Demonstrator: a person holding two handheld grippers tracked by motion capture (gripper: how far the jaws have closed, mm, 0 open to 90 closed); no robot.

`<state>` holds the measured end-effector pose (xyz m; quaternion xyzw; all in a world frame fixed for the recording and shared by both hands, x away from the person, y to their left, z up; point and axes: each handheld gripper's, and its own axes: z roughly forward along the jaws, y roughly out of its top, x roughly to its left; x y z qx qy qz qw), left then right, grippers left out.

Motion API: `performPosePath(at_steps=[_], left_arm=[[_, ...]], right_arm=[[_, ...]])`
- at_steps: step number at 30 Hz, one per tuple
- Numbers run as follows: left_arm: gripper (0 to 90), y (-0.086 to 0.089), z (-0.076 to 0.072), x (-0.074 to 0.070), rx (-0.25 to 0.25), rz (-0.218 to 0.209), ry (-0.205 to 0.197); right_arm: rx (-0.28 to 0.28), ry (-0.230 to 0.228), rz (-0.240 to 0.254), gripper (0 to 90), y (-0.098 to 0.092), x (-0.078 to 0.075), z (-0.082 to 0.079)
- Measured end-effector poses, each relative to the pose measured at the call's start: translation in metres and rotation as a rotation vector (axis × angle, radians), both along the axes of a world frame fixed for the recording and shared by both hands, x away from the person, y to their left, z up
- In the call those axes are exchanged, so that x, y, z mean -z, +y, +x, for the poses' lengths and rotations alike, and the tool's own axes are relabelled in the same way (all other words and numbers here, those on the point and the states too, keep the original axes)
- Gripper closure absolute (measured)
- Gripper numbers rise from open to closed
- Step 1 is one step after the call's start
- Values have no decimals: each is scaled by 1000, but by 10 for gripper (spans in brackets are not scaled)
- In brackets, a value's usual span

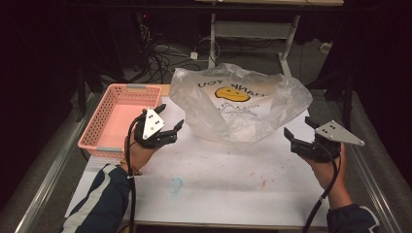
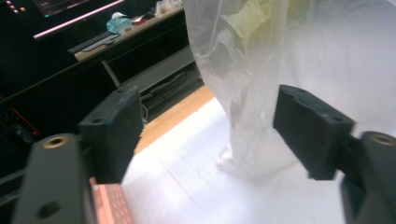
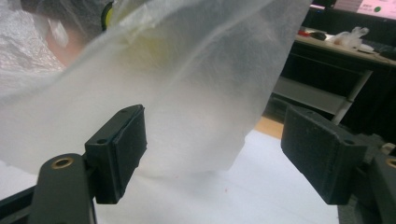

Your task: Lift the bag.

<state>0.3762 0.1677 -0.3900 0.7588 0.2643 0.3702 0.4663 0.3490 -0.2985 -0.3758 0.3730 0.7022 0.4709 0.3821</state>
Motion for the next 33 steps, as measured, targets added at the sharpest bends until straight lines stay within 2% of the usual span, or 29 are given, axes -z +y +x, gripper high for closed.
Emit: performPosePath(at_steps=[3,4,11,16,25,26,33], left_arm=[[215,8,-14,2,18,13,-18],[182,11,-17,3,22,15,-15],[178,20,-37,15,49,71,1],[178,27,-45,24,47,88,26],[178,36,-61,35,50,115,32],[178,37,-63,37,50,120,31],[178,44,-72,46,50,137,41]], right_arm=[[-14,8,-11,218,-2,5,-8],[-22,10,-19,212,-3,7,-10],[-38,5,-17,199,-9,12,-26],[-49,5,-29,192,-8,17,-32],[-81,13,-60,180,-5,30,-42],[-84,22,-51,180,-4,31,-43],[-103,38,-85,171,3,46,-50]])
